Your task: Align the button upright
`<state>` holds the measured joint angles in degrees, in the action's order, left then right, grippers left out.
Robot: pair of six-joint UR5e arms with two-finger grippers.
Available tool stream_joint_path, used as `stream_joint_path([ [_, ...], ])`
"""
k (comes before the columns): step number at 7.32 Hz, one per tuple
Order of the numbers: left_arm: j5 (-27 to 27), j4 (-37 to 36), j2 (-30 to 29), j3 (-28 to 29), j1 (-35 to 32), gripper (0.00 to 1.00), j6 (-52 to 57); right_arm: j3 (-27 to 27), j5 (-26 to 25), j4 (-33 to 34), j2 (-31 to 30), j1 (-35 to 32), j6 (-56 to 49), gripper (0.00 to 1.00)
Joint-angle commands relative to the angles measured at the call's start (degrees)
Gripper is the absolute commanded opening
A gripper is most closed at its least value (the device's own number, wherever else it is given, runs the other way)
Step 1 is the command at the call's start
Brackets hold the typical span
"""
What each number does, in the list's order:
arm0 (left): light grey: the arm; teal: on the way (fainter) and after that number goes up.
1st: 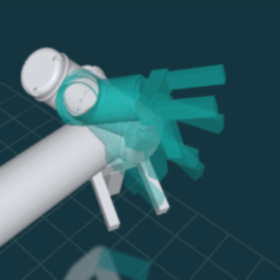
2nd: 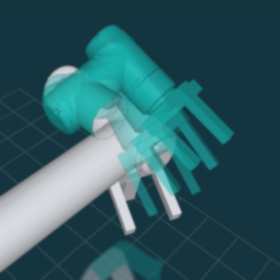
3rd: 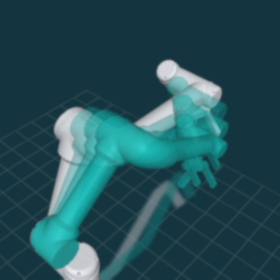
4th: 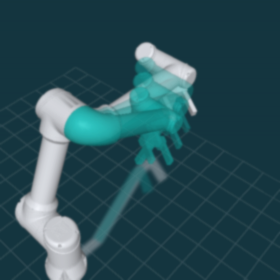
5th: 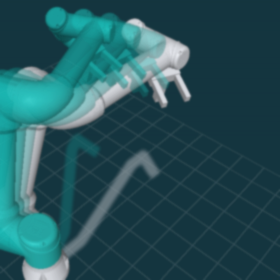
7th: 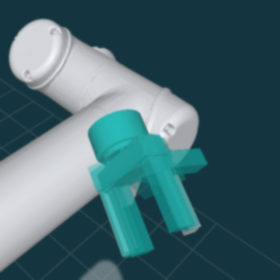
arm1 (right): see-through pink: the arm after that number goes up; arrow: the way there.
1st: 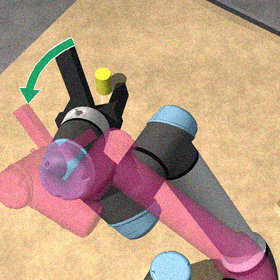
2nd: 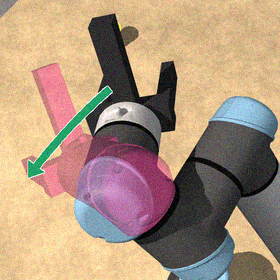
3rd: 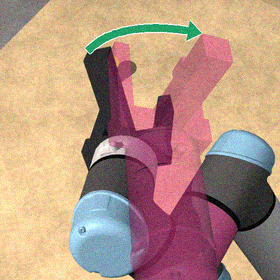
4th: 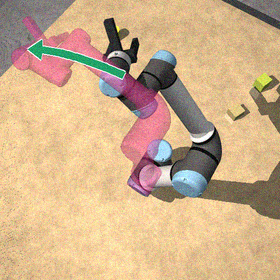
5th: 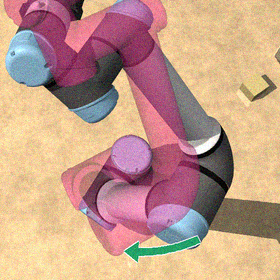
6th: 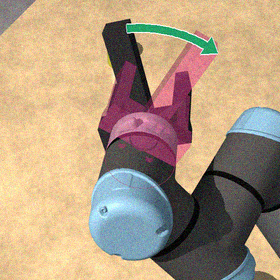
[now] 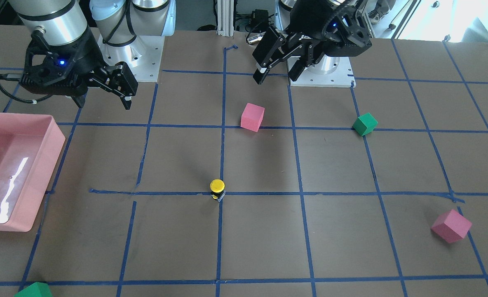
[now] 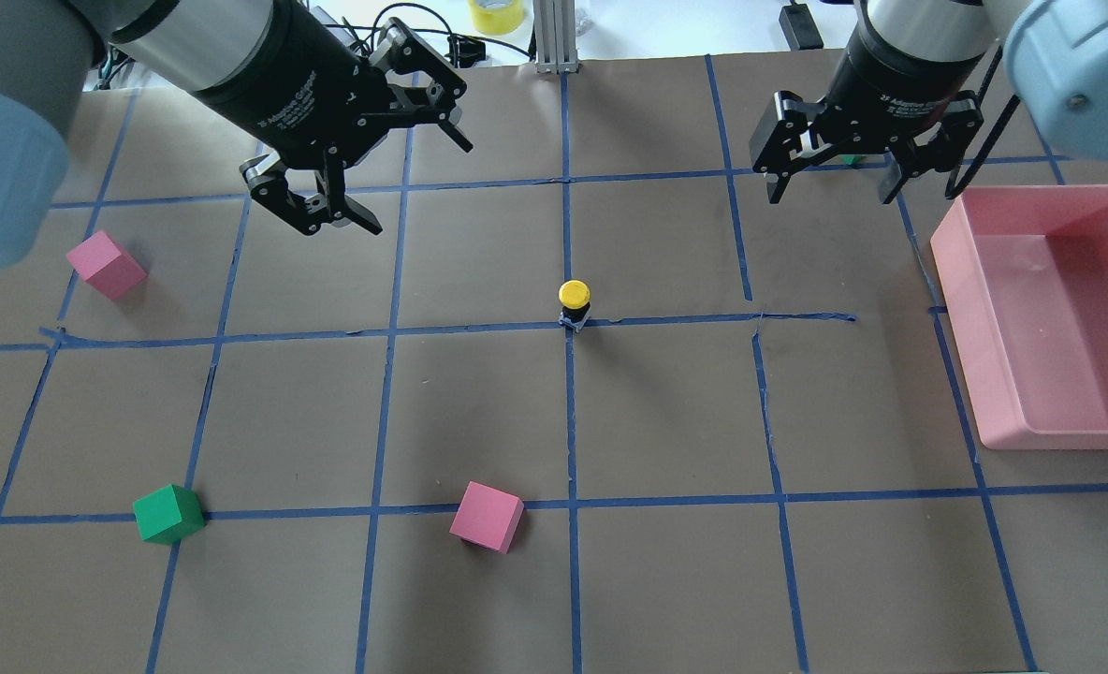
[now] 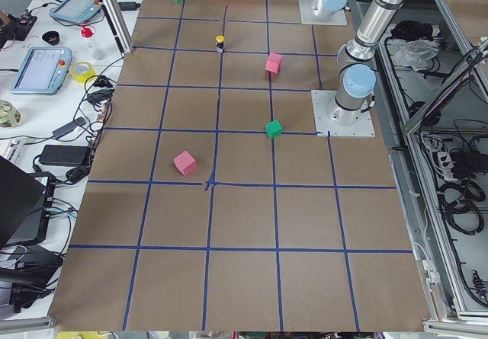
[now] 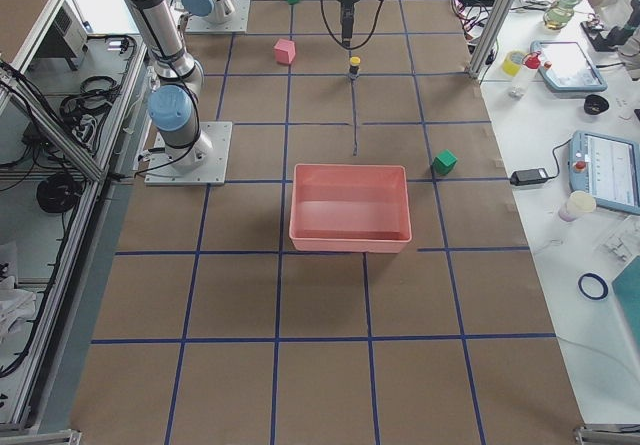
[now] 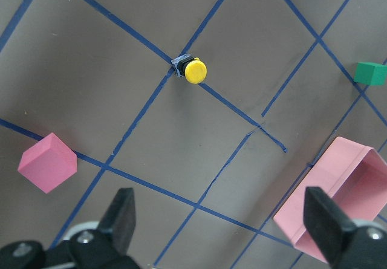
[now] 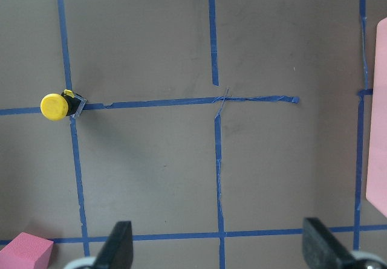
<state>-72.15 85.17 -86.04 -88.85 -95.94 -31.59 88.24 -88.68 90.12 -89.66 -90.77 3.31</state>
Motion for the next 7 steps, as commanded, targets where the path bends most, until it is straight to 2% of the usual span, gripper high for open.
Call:
stream_joint_path([
  [1, -7.8, -1.3, 0.5, -0.5, 0.3, 1.0, 24.2, 0.0, 0.1, 0.1, -0.1, 0.0, -0.1, 1.0],
  [2, -11.0, -2.5, 0.4, -0.6, 0.8, 1.0, 32.3, 0.1, 0.0, -0.1, -0.1, 0.1, -0.1, 1.0],
  [4, -11.5, -3.0, 0.0, -0.7, 5.3, 1.0, 44.5, 0.0, 1.0, 0.0, -0.1, 0.0, -0.1, 1.0],
  [5, -11.3, -3.1, -0.4, -1.0, 7.5, 1.0, 46.9, 0.1, 1.3, 0.0, -0.1, 0.0, -0.1, 1.0],
  [7, -11.9, -3.0, -0.1, -2.4, 7.7, 1.0, 47.0, 0.1, 1.3, -0.1, -0.1, 0.0, -0.1, 1.0],
])
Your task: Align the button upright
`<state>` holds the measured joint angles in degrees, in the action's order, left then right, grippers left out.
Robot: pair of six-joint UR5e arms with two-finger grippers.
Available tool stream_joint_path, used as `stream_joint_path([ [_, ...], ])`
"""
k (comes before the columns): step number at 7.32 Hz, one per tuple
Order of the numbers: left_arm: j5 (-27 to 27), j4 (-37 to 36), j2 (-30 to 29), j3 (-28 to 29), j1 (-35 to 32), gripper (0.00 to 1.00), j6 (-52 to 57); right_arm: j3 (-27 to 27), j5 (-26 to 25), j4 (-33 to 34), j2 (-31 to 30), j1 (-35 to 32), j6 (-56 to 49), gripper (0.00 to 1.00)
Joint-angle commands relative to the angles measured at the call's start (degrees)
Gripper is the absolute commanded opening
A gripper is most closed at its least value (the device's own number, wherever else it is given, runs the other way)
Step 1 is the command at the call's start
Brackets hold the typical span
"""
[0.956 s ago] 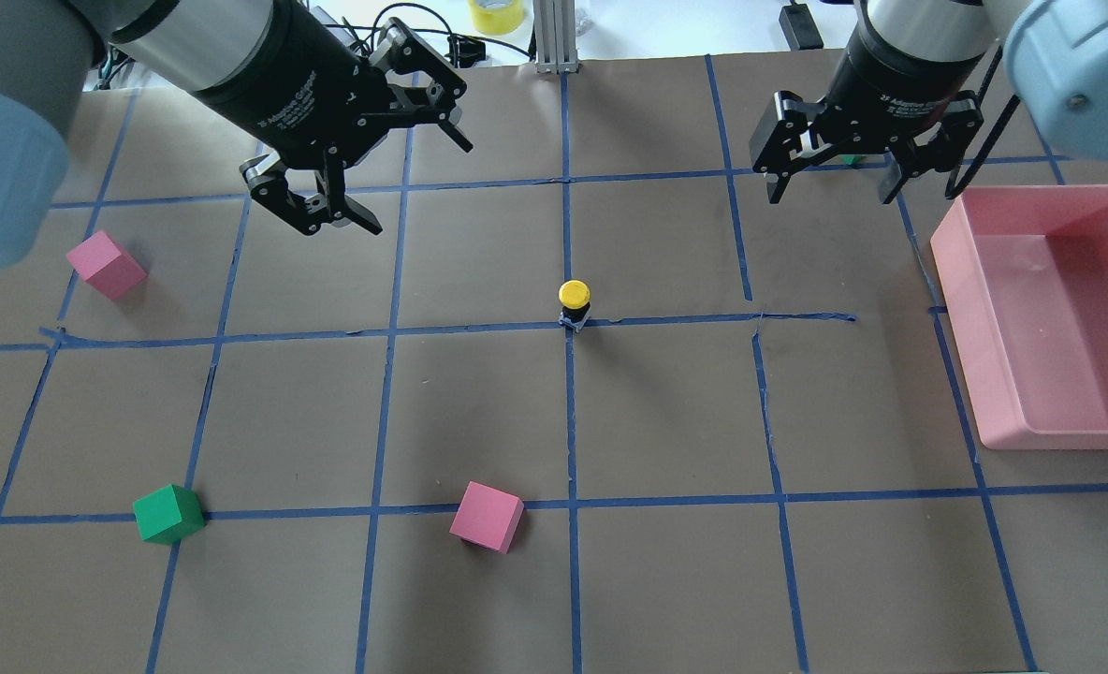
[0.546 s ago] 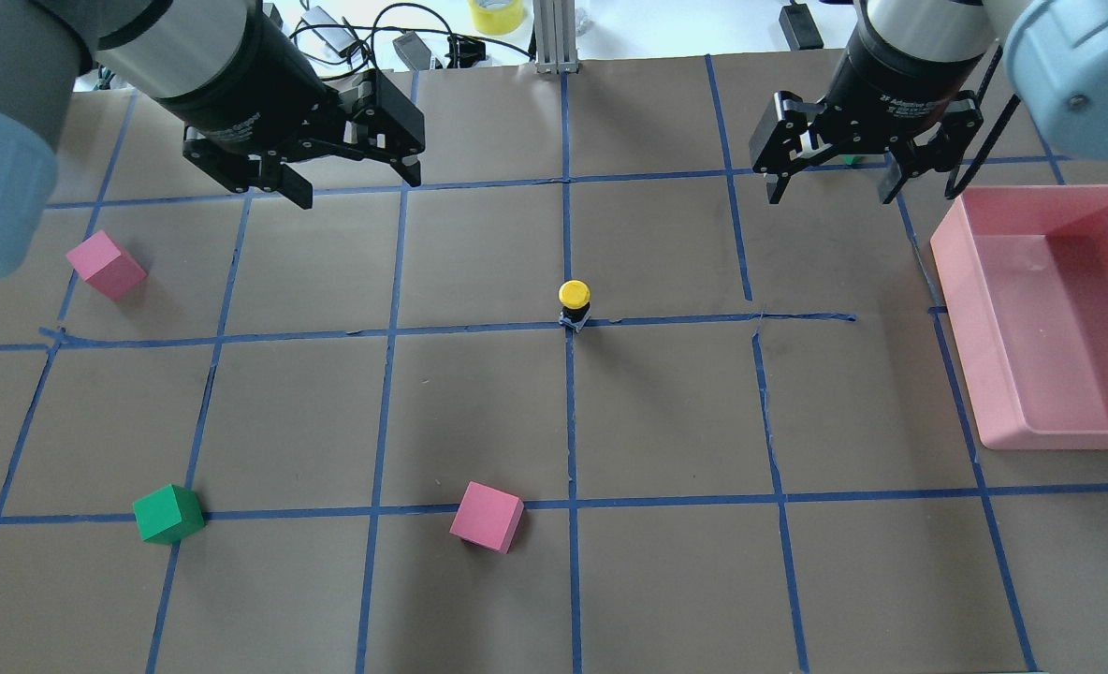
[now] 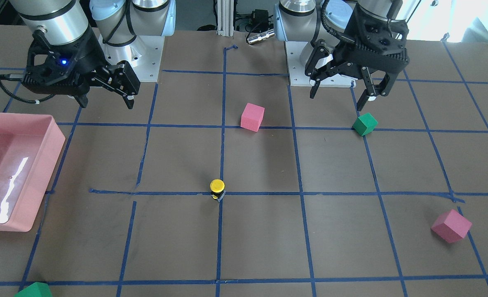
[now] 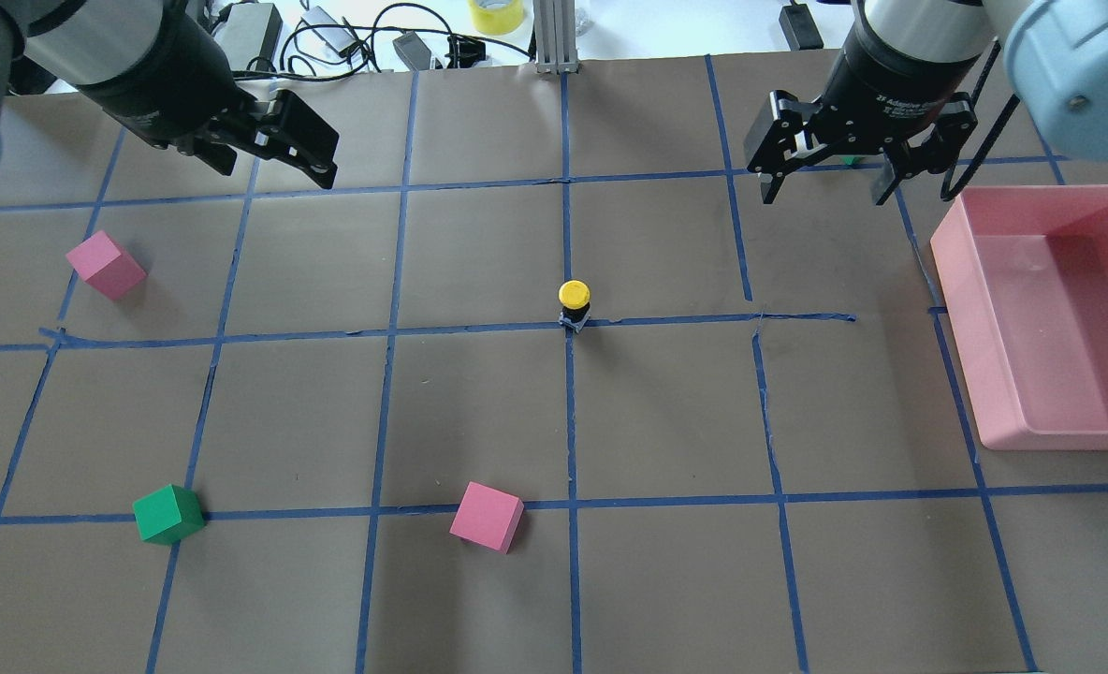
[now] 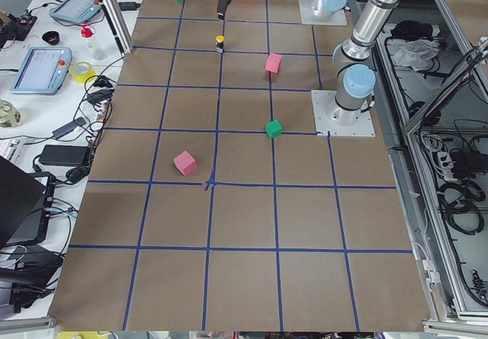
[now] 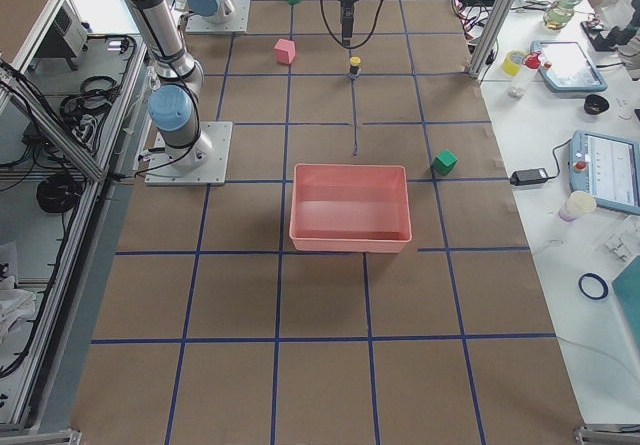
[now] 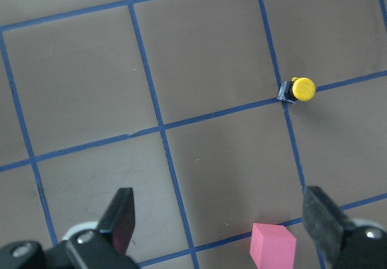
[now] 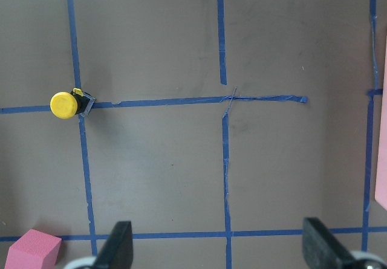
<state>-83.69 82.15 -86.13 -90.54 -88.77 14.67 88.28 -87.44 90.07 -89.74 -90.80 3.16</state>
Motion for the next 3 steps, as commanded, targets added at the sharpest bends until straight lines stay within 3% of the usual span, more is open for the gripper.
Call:
stream_joint_path([
  [1, -0.7, 1.0, 0.0, -1.1, 0.4, 1.0, 1.4, 0.0, -0.1, -0.1, 0.1, 0.1, -0.1, 1.0],
  [3, -1.2, 7.4, 0.8, 0.0, 0.4, 1.0, 1.3, 0.0, 0.0, -0.1, 0.1, 0.0, -0.1, 1.0],
])
